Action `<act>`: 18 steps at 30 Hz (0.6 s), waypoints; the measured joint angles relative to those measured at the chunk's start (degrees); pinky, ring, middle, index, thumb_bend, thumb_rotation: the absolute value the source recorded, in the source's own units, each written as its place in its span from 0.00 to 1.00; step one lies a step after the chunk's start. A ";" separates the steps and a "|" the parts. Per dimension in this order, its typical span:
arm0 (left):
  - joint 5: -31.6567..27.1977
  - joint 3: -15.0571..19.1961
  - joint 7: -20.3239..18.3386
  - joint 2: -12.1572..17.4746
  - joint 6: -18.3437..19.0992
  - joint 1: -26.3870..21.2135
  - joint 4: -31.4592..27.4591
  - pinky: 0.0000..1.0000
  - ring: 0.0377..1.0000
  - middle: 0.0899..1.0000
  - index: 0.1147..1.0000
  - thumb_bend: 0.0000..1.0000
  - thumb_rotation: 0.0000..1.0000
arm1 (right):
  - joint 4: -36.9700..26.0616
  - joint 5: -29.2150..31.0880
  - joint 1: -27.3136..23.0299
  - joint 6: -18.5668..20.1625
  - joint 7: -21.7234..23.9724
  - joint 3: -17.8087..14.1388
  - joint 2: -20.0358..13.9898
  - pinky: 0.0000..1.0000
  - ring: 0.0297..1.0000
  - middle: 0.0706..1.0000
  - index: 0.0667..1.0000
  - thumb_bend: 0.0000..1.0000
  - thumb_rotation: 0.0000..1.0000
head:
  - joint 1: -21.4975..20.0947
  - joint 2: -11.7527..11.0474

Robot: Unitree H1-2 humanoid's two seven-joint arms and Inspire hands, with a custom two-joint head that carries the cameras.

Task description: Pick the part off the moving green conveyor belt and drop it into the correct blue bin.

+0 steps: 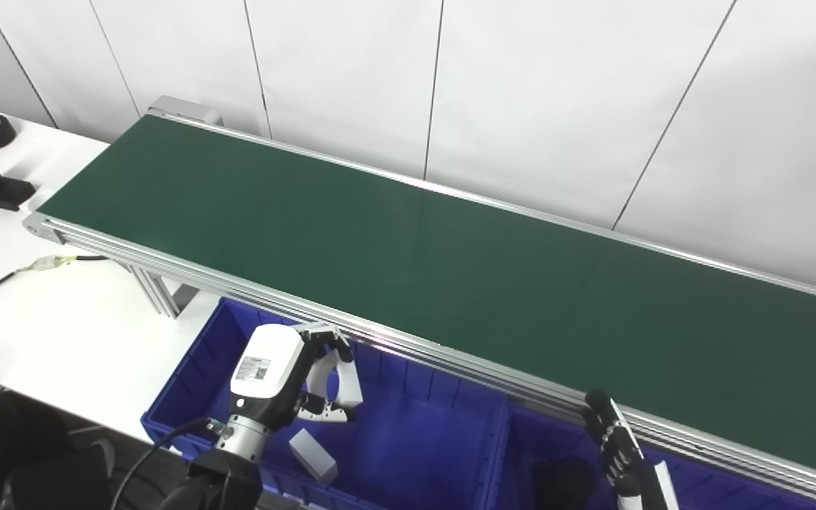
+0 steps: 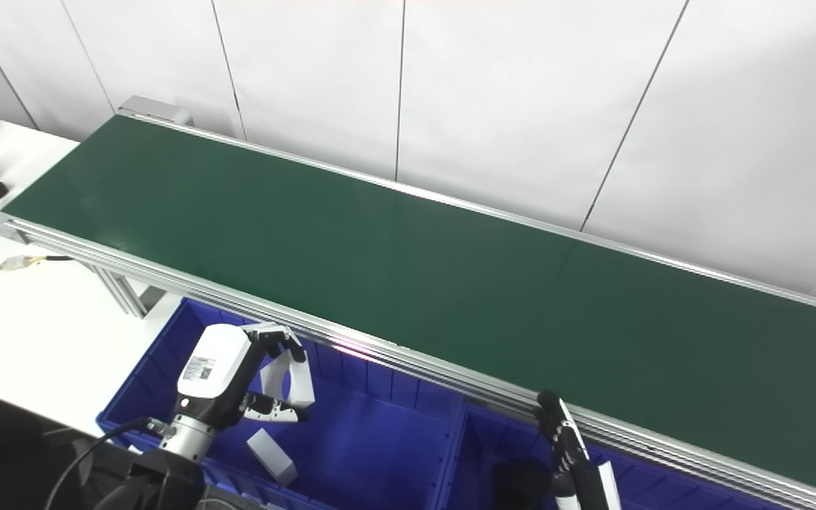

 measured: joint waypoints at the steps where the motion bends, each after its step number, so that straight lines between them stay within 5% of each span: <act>1: 0.00 -0.19 0.58 0.04 -0.15 -0.20 0.42 0.35 0.37 0.47 0.41 0.52 0.00 | 0.00 0.00 0.00 0.00 0.00 -0.01 0.01 0.94 0.93 0.94 0.94 0.90 1.00 | -0.17 0.00; 12: -0.15 -1.13 1.92 1.44 -0.17 -0.52 0.75 0.35 0.38 0.47 0.41 0.52 0.00 | 0.00 0.11 0.01 0.00 0.16 -0.01 0.11 0.95 0.93 0.94 0.94 0.89 1.00 | -0.26 0.09; 17: -1.31 -2.22 -0.99 2.11 -0.21 0.01 -0.95 0.42 0.46 0.52 0.42 0.52 0.07 | 0.00 0.08 0.05 0.00 0.12 0.00 0.17 0.94 0.93 0.94 0.95 0.89 1.00 | -0.26 0.09; 18: -1.34 -2.63 -1.64 2.58 -0.31 0.10 -1.30 0.44 0.49 0.53 0.45 0.81 0.18 | 0.00 0.07 0.05 0.00 0.11 0.00 0.16 0.94 0.93 0.94 0.94 0.90 1.00 | -0.26 0.09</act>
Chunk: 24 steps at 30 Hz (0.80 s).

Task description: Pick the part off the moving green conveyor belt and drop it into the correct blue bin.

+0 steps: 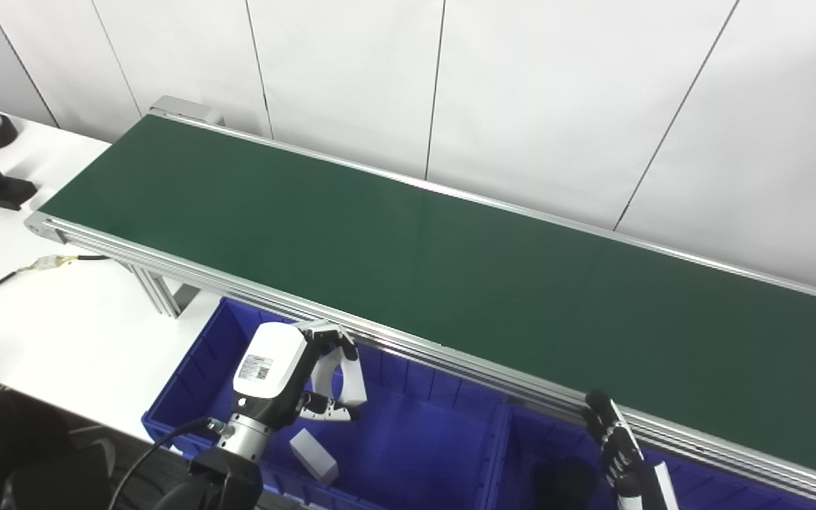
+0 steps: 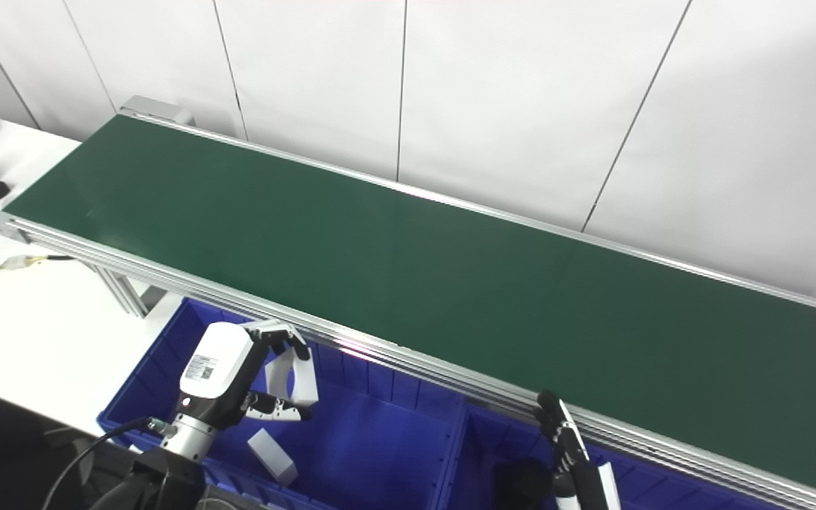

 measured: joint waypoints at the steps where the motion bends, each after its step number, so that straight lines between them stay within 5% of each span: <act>1: -0.02 -0.23 -0.24 0.44 -0.21 0.07 -0.30 0.45 0.50 0.54 0.46 0.90 0.22 | -0.01 -0.04 0.00 0.00 -0.01 0.00 0.00 0.94 0.93 0.94 0.94 0.90 1.00 | 0.09 0.00; 5: -0.09 -0.64 -0.49 1.76 -1.56 0.11 -0.45 0.50 0.53 0.55 0.50 1.00 0.29 | -0.06 -0.06 0.04 0.00 -0.02 0.00 0.00 0.94 0.93 0.94 0.94 0.91 1.00 | 0.09 0.00; 24: -0.58 -0.97 -0.41 2.69 -5.42 0.08 -0.03 0.52 0.56 0.56 0.53 1.00 0.36 | -0.18 -0.08 0.10 0.00 -0.08 0.01 0.04 0.95 0.92 0.94 0.94 0.89 1.00 | -0.09 -0.26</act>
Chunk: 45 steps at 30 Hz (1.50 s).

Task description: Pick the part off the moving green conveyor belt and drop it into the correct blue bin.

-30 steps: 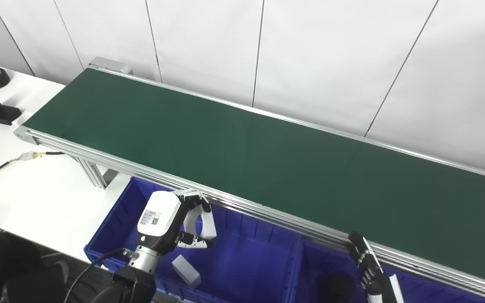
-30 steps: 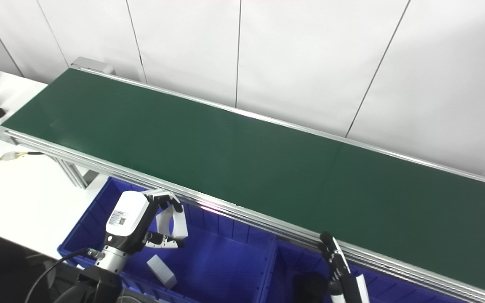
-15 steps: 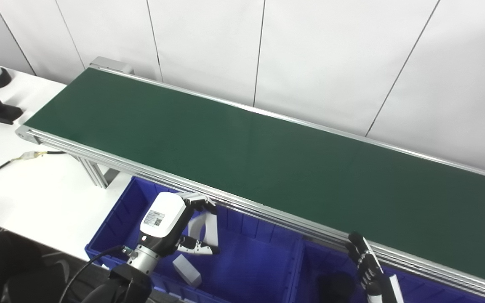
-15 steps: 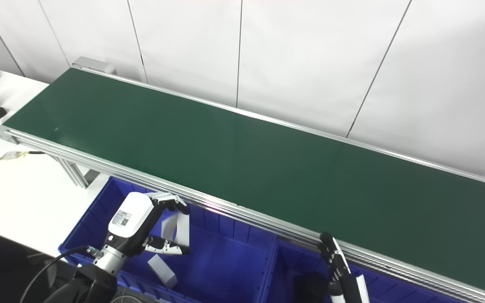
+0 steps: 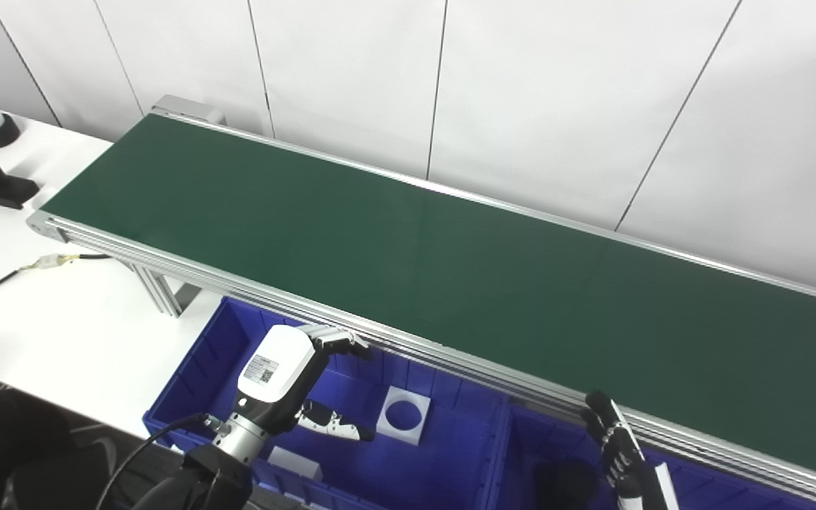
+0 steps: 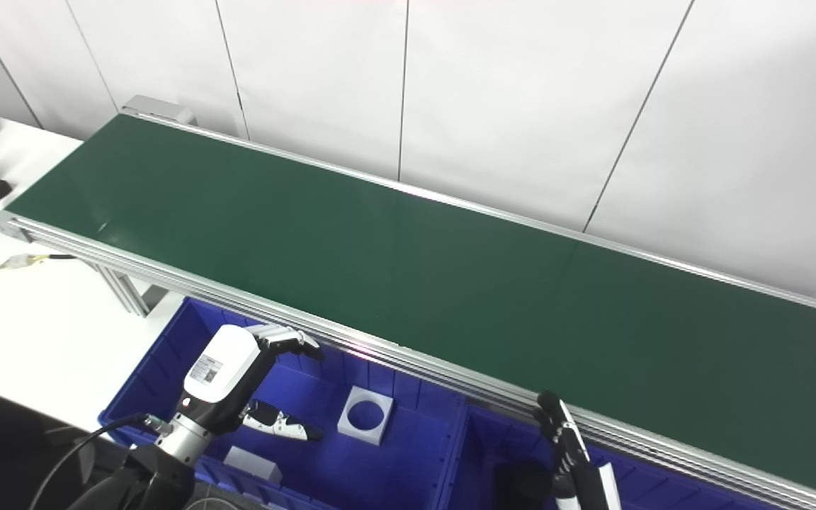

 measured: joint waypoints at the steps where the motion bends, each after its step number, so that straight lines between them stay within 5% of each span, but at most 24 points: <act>1: 0.01 0.00 0.00 0.00 -0.04 0.00 0.00 0.52 0.56 0.56 0.53 1.00 0.36 | 0.00 0.00 0.01 0.00 0.00 0.00 0.01 0.95 0.93 0.94 0.94 0.90 1.00 | 0.00 0.00; 10: -1.46 -0.57 -0.16 -0.08 -3.52 0.70 -2.44 0.52 0.58 0.58 0.53 1.00 0.40 | -0.02 0.05 0.20 0.00 0.10 0.00 0.00 0.95 0.93 0.94 0.94 0.91 1.00 | -2.20 0.44; 12: -3.80 -1.10 -0.66 -0.47 -5.04 1.54 -4.78 0.53 0.59 0.58 0.54 1.00 0.39 | -0.02 -0.03 0.37 0.00 0.03 0.02 0.00 0.95 0.92 0.93 0.93 0.92 1.00 | -5.61 0.27; 21: -16.87 -11.01 -3.55 -5.14 -6.84 2.28 -10.39 0.57 0.66 0.68 0.61 0.97 0.54 | 0.01 -2.22 0.46 0.00 -1.63 1.34 0.85 0.95 0.92 0.93 0.93 0.89 1.00 | -13.60 -1.93; 23: -18.66 -12.97 -3.06 -5.42 -6.86 1.08 -9.36 0.57 0.67 0.68 0.62 0.97 0.52 | 0.04 -2.72 0.51 0.00 -2.44 2.17 0.96 0.95 0.92 0.93 0.93 0.90 1.00 | -13.62 -1.93; 27: -22.66 -15.76 -1.88 -6.29 -6.86 -1.40 -5.78 0.57 0.68 0.71 0.64 0.97 0.53 | 0.14 -4.21 0.60 0.00 -4.13 3.80 1.26 0.95 0.93 0.93 0.92 0.91 1.00 | -21.09 -3.51; 33: -31.36 -18.38 -0.65 -6.14 -6.94 -4.46 1.74 0.71 0.79 0.81 0.73 0.99 0.53 | 1.23 -5.57 0.78 0.00 -7.32 6.53 2.80 0.96 0.94 0.94 0.93 0.92 0.99 | -30.75 -6.67; 38: -35.42 -20.22 -0.48 -5.54 -6.89 -4.47 6.84 0.81 0.86 0.87 0.80 0.95 0.60 | 2.96 -6.14 0.66 0.00 -9.70 8.33 3.73 0.96 0.95 0.96 0.93 0.91 0.98 | -31.91 -7.47; 45: -37.40 -21.98 -2.05 -4.95 -6.88 -4.55 10.70 0.77 0.83 0.86 0.77 0.93 0.67 | 4.32 -6.08 -0.11 0.00 -11.19 9.56 3.42 0.97 0.96 0.97 0.94 0.89 0.98 | -31.82 -8.44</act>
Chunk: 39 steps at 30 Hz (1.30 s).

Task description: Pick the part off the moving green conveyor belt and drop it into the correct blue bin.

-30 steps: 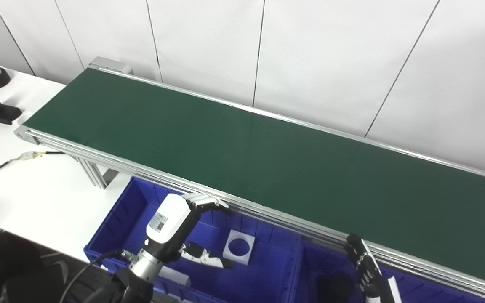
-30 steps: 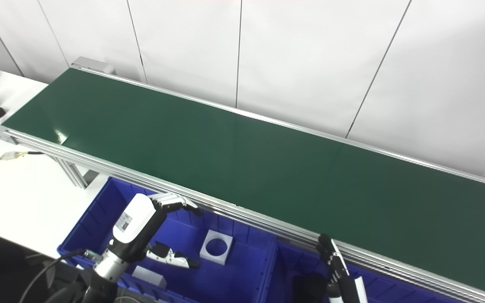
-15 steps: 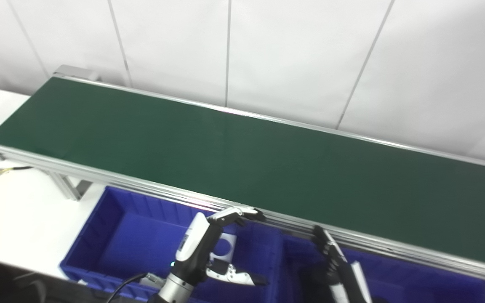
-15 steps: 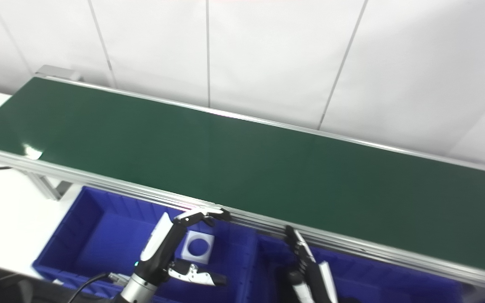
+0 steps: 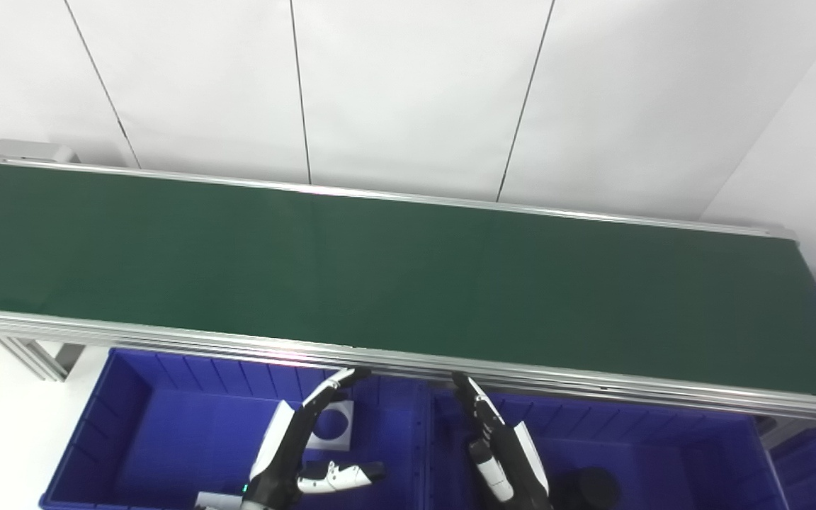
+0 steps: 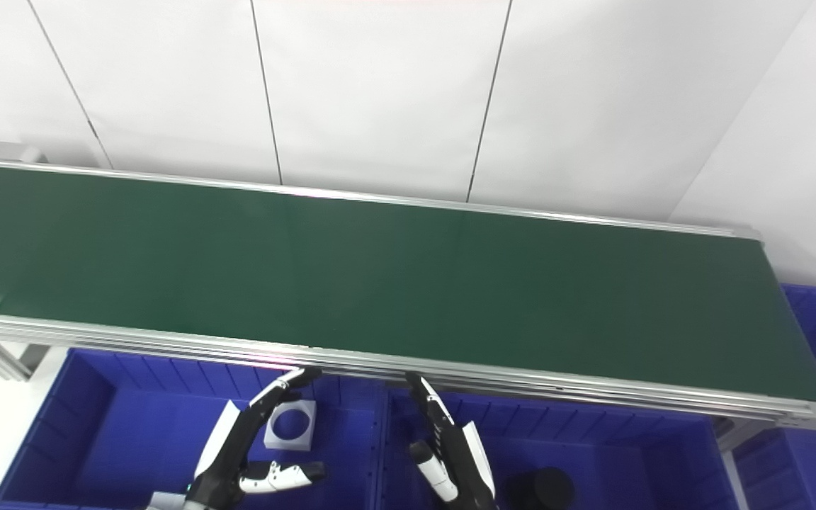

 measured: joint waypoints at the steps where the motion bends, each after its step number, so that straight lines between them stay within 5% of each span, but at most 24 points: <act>1: 0.02 -0.23 0.08 0.02 0.00 -0.01 0.37 0.77 0.83 0.86 0.76 0.93 0.68 | 0.00 0.04 -0.02 0.00 -0.03 0.11 -0.08 0.97 0.96 0.97 0.94 0.89 0.98 | 0.35 0.00; 14: 0.04 -1.44 1.16 -0.23 0.00 -0.55 2.39 0.80 0.85 0.84 0.76 0.92 0.90 | 0.22 0.22 -0.11 0.00 -0.80 0.34 -1.30 0.98 0.97 0.97 0.94 0.92 0.98 | -0.09 -1.41; 22: -0.71 -2.91 2.93 -0.33 0.00 -1.41 4.30 0.77 0.84 0.85 0.78 0.89 0.96 | 1.56 -0.09 -0.17 0.00 -2.39 1.32 -1.35 1.00 0.99 0.98 0.93 0.91 0.95 | -6.41 -3.34; 29: -0.83 -3.70 3.62 2.92 0.00 -1.65 3.08 0.81 0.86 0.87 0.81 0.89 0.97 | 1.62 -1.53 -0.60 0.00 -4.41 3.13 -0.48 1.00 0.99 0.98 0.93 0.90 0.95 | -8.35 -2.99; 34: -0.81 -3.65 2.68 3.01 0.00 -1.26 1.21 0.79 0.85 0.86 0.80 0.89 0.96 | 1.33 -1.35 -0.71 0.00 -4.70 3.41 -0.37 1.00 1.00 0.99 0.95 0.91 0.97 | -4.67 -0.53; 39: -0.81 -2.81 2.12 3.05 0.00 -0.48 0.35 0.79 0.84 0.86 0.80 0.91 0.94 | 0.67 -1.44 -0.53 0.00 -4.91 3.41 -0.64 0.99 0.98 0.97 0.94 0.92 0.98 | -6.76 -0.09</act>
